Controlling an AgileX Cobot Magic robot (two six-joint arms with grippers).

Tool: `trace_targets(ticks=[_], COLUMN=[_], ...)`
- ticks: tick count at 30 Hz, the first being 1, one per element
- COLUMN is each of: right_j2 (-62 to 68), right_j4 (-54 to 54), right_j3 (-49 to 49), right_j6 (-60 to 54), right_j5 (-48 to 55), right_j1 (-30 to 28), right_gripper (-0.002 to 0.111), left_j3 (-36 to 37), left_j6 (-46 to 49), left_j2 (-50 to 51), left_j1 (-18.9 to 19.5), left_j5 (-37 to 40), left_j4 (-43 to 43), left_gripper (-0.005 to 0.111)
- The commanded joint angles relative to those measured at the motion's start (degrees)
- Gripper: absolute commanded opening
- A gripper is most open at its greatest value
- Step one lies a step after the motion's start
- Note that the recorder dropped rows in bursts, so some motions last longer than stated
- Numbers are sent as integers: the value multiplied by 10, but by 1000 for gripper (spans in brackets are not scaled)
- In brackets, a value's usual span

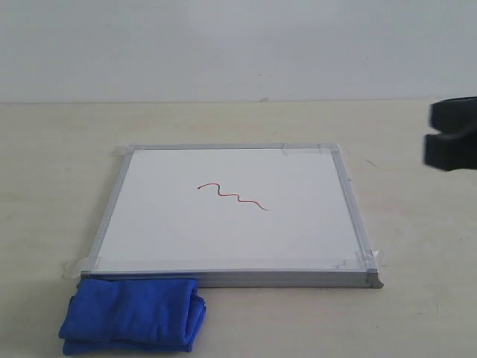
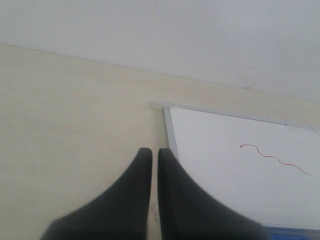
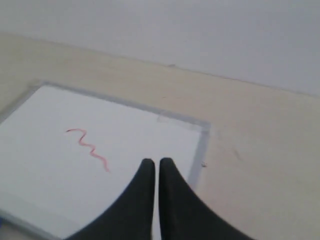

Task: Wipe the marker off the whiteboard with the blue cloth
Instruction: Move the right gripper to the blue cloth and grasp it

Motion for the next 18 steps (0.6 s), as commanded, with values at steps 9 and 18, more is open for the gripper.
trace_targets(ticks=[9, 18], right_j2=[295, 482], right_j4=[6, 99], right_j3=[-233, -401], right_j6=[-208, -364], right_j5=[207, 372], right_j1=[234, 311], right_gripper=[0, 0], left_j3=[2, 2], left_j6=[0, 0], left_j2=[-2, -2], left_j1=[2, 2], left_j5=[0, 0], left_j4=[2, 2], left_gripper=[4, 4])
